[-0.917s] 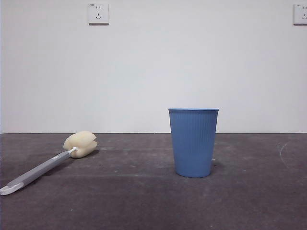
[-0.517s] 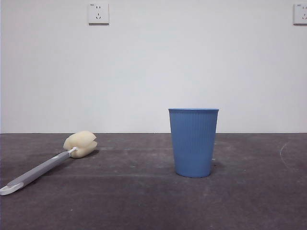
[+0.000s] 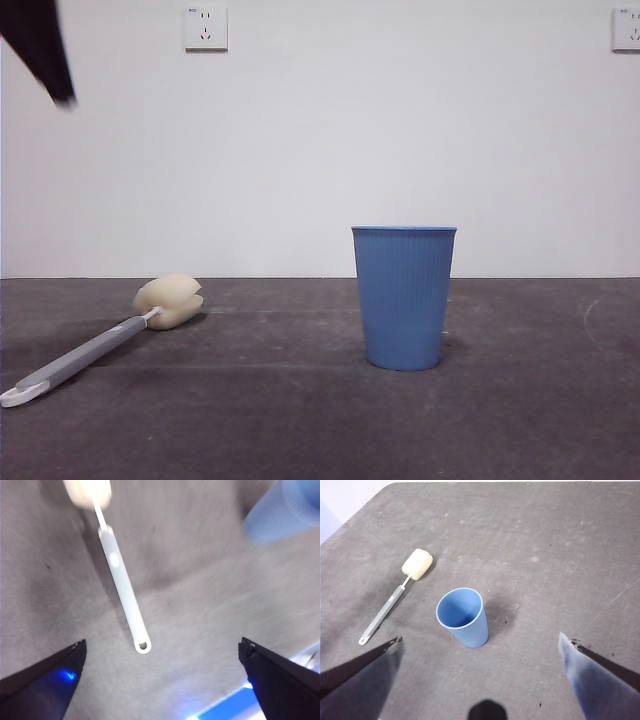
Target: Pick up the cup brush,pick up the cup,insert the brush into the cup,clean the cup,put the cup brush back,put the cup back to the fixed position on the table
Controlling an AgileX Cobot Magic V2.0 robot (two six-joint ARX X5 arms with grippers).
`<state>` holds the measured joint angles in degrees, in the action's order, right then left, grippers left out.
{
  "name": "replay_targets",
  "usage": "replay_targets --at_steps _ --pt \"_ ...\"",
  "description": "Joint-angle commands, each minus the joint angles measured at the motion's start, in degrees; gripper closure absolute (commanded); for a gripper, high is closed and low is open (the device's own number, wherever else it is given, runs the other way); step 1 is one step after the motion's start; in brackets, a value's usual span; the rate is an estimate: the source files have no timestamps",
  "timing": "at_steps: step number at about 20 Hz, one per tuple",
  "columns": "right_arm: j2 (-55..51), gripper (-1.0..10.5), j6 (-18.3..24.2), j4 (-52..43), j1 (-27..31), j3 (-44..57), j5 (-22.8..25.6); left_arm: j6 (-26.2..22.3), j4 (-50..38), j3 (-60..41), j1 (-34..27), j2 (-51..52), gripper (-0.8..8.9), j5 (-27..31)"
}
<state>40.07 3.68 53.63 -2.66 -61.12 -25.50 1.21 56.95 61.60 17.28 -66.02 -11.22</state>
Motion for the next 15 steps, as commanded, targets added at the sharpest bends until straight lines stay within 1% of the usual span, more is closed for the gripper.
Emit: replay_targets --at_steps 1,4,7,12,15 --pt "0.17 2.8 -0.02 -0.46 -0.31 -0.13 -0.04 3.06 -4.15 -0.04 3.78 -5.53 1.44 2.99" --pt "0.15 2.8 -0.22 -0.42 -0.42 -0.13 -0.04 5.51 -8.72 -0.04 5.55 -11.67 1.45 5.88" --pt "0.15 2.8 -0.22 -0.44 -0.44 -0.13 -0.07 5.68 -8.46 -0.17 5.49 -17.55 1.45 10.05" --pt "0.17 2.8 -0.22 -0.44 -0.44 -0.11 -0.04 7.32 -11.47 -1.22 6.62 -24.96 1.56 9.73" --pt "0.15 2.8 -0.22 -0.44 -0.44 -0.13 -0.04 8.87 -14.93 -5.11 6.62 -26.77 1.56 9.84"
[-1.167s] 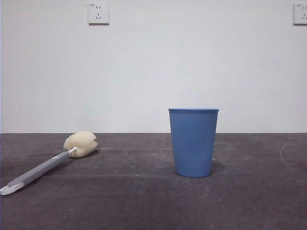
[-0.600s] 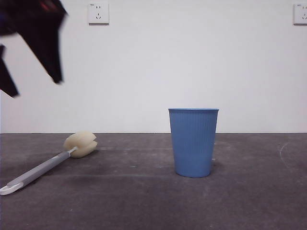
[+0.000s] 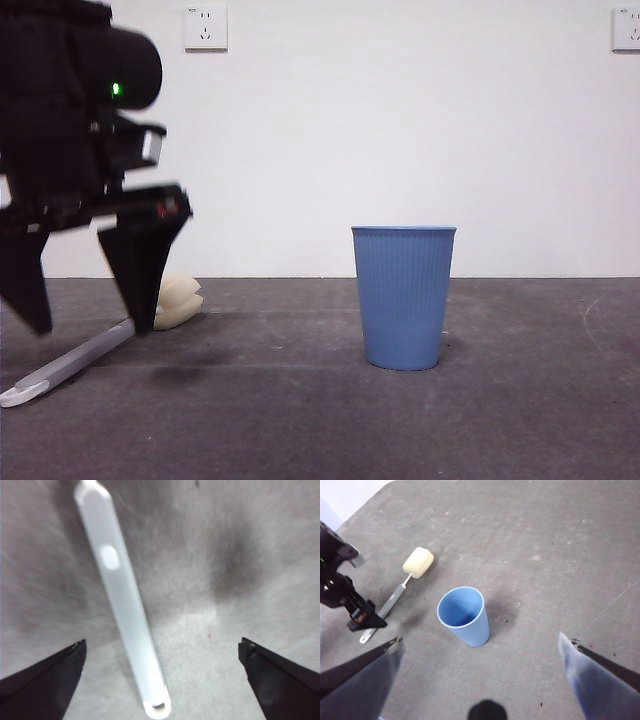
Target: Pick up the cup brush,pick up the cup,insert the brush into the cup,clean the cup,put the cup brush back,put the cup back to the fixed position on the table
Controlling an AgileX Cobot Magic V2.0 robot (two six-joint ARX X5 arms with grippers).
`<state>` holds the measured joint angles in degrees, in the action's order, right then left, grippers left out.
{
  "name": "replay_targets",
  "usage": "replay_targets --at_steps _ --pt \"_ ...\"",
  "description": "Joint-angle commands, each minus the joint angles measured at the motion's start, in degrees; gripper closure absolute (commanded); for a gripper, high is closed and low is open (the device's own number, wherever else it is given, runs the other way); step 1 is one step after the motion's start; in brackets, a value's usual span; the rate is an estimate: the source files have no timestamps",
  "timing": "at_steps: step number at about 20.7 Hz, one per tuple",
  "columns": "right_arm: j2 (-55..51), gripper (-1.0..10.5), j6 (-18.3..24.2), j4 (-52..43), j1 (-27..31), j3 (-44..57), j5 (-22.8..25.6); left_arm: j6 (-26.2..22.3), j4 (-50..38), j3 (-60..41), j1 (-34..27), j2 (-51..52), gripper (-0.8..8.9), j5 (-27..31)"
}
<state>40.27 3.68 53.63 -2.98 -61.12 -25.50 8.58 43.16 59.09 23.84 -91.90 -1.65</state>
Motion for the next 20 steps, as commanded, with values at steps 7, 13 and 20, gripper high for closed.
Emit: replay_targets --at_steps 7,13,20 --pt "0.13 2.8 -0.22 -0.83 -0.11 -0.13 0.09 3.52 -4.92 -7.04 0.15 -0.9 1.97 0.2" --pt "0.24 2.8 -0.22 -0.85 -0.11 -0.13 0.33 3.67 -4.76 -7.04 0.13 -0.87 6.4 0.11" --pt "0.61 2.9 -0.22 -0.83 -0.11 -0.11 0.31 3.67 -3.02 -6.97 0.13 0.59 6.4 0.09"
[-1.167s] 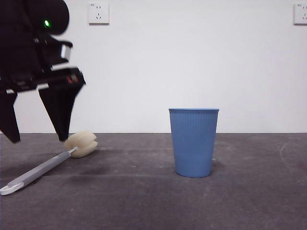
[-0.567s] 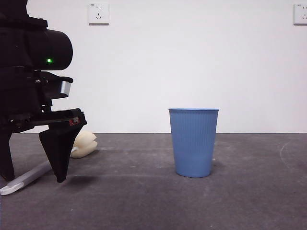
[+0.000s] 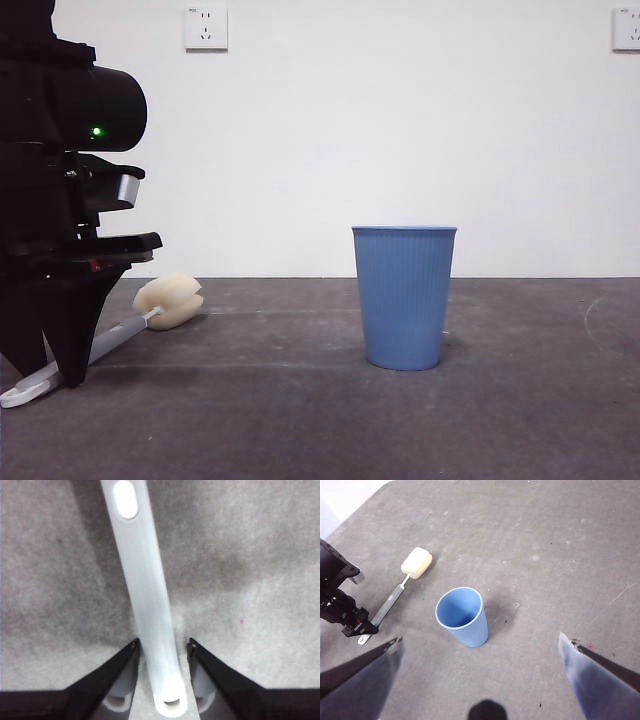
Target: Pick up the cup brush,pick up the cup,insert the brush into the cup,clean the cup,put the cup brush back,put the cup back to the fixed position on the table
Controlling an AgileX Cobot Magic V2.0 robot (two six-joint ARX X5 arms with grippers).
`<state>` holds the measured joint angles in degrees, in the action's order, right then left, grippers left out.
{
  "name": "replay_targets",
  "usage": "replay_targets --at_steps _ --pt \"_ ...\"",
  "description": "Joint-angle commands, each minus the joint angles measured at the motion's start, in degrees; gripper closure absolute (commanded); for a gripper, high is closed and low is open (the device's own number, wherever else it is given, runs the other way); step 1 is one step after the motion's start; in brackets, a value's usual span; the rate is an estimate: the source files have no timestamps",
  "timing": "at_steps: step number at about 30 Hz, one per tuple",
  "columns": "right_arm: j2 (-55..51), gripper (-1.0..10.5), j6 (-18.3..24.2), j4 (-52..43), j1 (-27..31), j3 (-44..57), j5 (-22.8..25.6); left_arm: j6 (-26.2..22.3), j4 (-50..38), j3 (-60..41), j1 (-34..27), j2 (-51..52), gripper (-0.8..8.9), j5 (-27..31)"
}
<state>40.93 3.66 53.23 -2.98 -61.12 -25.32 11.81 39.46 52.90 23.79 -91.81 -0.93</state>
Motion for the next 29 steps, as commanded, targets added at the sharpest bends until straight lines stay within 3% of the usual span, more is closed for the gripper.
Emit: replay_targets --at_steps 1,29 --pt "-0.04 2.9 -0.2 -0.46 -0.11 -0.11 0.13 0.42 0.7 -0.79 0.17 0.96 6.4 -0.61" --pt "-0.04 2.9 -0.66 -0.46 -0.11 -0.13 0.11 0.48 -1.27 -0.79 0.13 2.29 6.4 1.57"
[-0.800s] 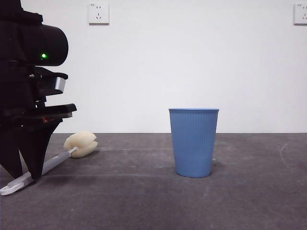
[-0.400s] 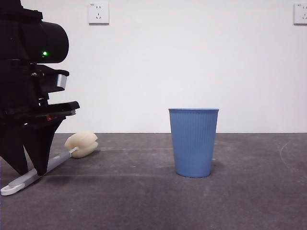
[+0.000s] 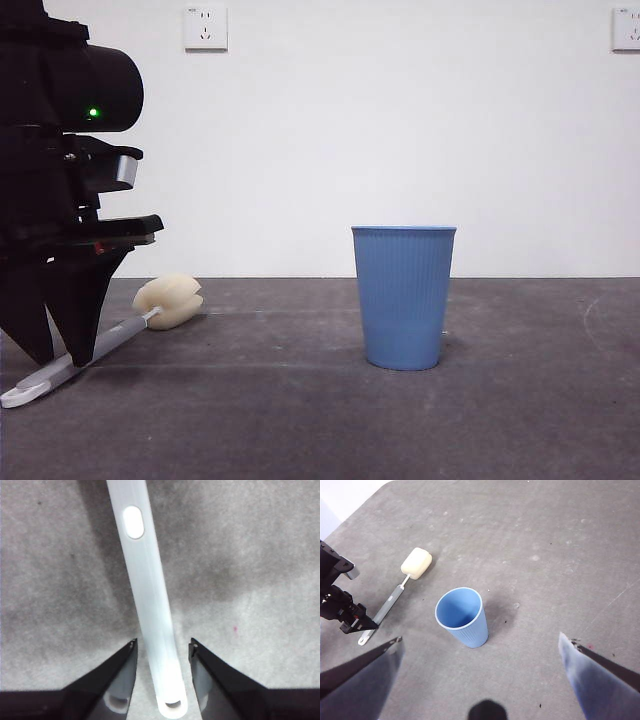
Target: Pick up the cup brush,pick up the cup,insert the brush into the cup,clean the cup,put the cup brush back,put the cup back to the fixed position on the table
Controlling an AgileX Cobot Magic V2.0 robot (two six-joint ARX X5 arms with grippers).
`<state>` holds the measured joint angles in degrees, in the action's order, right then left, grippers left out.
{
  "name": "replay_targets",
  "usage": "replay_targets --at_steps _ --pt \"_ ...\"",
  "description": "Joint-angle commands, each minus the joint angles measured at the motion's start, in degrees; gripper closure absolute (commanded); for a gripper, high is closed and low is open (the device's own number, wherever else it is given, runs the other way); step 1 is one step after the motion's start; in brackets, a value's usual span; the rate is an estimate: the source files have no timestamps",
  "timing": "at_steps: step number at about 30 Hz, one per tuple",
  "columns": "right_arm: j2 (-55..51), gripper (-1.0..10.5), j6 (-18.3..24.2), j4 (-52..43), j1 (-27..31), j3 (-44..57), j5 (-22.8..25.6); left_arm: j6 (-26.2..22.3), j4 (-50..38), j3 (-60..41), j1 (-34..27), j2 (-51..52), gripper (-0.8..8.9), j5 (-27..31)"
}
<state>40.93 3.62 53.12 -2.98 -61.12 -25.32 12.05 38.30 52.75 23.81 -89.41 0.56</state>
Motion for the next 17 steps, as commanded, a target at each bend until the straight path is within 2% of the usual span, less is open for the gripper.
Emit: replay_targets --at_steps 1,15,17 --pt "-0.04 2.9 -0.61 -0.35 -0.11 -0.11 0.11 0.26 -0.11 -0.63 0.11 -0.11 6.4 0.04" --pt "-0.04 2.9 -0.79 -0.39 -0.11 -0.11 0.13 1.31 -0.09 -0.63 0.11 -3.34 6.64 0.04" --pt "-0.04 2.9 -0.79 -0.39 -0.11 -0.11 0.13 1.25 0.24 -0.63 0.09 -3.3 7.75 0.04"
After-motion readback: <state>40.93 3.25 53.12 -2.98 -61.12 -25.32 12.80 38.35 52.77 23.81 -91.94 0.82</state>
